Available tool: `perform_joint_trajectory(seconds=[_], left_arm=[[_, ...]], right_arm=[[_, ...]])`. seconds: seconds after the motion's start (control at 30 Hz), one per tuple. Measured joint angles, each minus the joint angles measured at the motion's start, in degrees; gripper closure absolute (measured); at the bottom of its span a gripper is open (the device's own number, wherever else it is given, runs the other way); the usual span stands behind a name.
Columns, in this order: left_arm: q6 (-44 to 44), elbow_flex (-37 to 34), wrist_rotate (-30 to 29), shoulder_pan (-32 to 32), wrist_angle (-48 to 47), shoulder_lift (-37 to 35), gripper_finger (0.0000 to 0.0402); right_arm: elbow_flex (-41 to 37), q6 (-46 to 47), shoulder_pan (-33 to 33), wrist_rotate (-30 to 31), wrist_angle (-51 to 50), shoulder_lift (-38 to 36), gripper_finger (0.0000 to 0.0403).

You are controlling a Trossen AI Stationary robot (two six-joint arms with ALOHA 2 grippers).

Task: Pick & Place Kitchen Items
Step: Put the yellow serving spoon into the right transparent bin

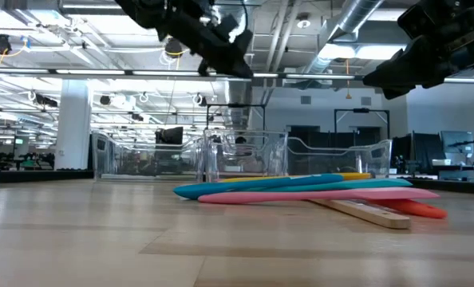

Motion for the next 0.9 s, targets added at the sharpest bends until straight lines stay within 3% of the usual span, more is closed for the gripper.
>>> perform_joint_trajectory(seconds=[0.2,0.43,0.6,0.73,0.9], left_arm=[[7.31,-0.01,0.42,-3.91,-8.93,-2.62,0.0398],[13.03,-0.01,12.90,-9.97,-11.12,-2.93,0.0399],[15.55,-0.42,17.08,-13.94,-12.44,-2.94,0.0399],[16.85,-4.60,18.55,-15.32,-12.41,-4.53,0.0399],[15.41,-14.03,18.45,-16.31,-10.24,-11.51,0.0399]], right_arm=[[0.00,0.00,0.00,0.00,0.25,0.01,0.0403],[0.00,-0.01,0.00,0.00,1.89,-0.01,0.0403],[0.00,-0.02,0.00,0.00,2.88,-0.01,0.0403],[0.00,0.00,0.00,-0.02,3.07,0.01,0.0403],[0.00,0.00,0.00,-0.01,3.19,0.00,0.0403]])
